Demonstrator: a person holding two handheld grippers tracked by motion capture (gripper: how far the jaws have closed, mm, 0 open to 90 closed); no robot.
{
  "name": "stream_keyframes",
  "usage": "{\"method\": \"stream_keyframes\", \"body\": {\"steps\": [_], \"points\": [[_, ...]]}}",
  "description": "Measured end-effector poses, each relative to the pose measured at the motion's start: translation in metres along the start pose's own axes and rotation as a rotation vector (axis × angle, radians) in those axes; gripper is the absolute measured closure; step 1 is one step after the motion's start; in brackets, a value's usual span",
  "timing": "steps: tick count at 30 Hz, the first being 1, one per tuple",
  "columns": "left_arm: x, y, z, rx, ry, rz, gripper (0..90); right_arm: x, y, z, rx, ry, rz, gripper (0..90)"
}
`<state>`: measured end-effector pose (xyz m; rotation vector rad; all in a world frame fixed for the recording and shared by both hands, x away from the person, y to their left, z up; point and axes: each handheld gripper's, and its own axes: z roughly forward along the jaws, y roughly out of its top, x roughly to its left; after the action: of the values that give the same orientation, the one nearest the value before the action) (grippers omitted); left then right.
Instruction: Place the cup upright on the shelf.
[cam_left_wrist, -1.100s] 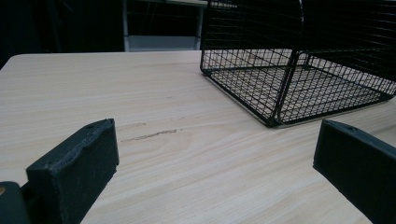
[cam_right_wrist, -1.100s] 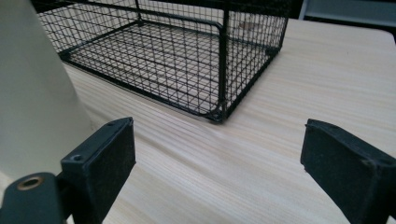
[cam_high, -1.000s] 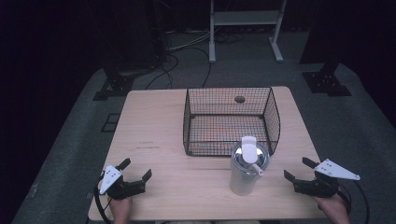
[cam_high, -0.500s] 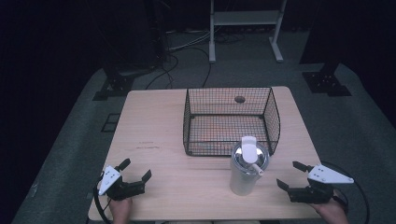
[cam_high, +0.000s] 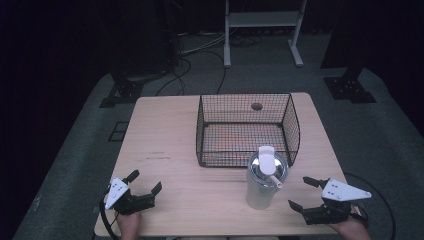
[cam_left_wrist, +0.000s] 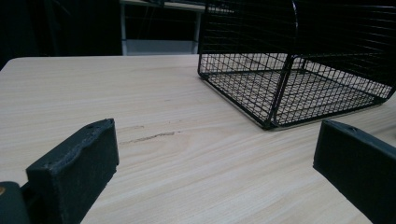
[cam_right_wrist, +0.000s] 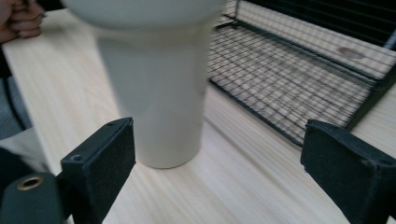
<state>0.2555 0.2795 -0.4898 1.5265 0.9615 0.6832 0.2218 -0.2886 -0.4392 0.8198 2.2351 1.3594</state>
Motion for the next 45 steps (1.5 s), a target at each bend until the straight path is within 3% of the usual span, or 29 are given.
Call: {"method": "stream_keyframes", "body": {"steps": [6,9,17,20,29,41,45], "points": [[0.000,0.000,0.000,-0.005,-0.001,-0.005,0.0,0.011,0.008,0.007,-0.008,0.048,-0.019,9.4],[0.000,0.000,0.000,-0.002,-0.003,0.002,0.0,0.012,0.011,0.010,-0.030,0.086,-0.003,8.8],[0.000,0.000,0.000,-0.012,-0.005,-0.006,0.0,0.018,0.015,0.024,-0.028,0.126,0.009,6.2],[0.000,0.000,0.000,-0.008,-0.007,-0.002,0.0,0.021,0.014,0.031,-0.035,0.142,-0.007,3.9],[-0.001,0.000,0.000,-0.007,-0.008,0.001,0.0,0.021,0.014,0.047,-0.033,0.135,-0.002,3.4],[0.000,0.000,-0.001,-0.011,-0.014,-0.001,0.0,0.022,0.021,0.067,-0.082,0.115,-0.026,3.1],[0.000,0.000,-0.002,-0.015,-0.021,0.000,0.0,0.024,0.021,0.072,-0.095,0.115,-0.007,3.2]]}}
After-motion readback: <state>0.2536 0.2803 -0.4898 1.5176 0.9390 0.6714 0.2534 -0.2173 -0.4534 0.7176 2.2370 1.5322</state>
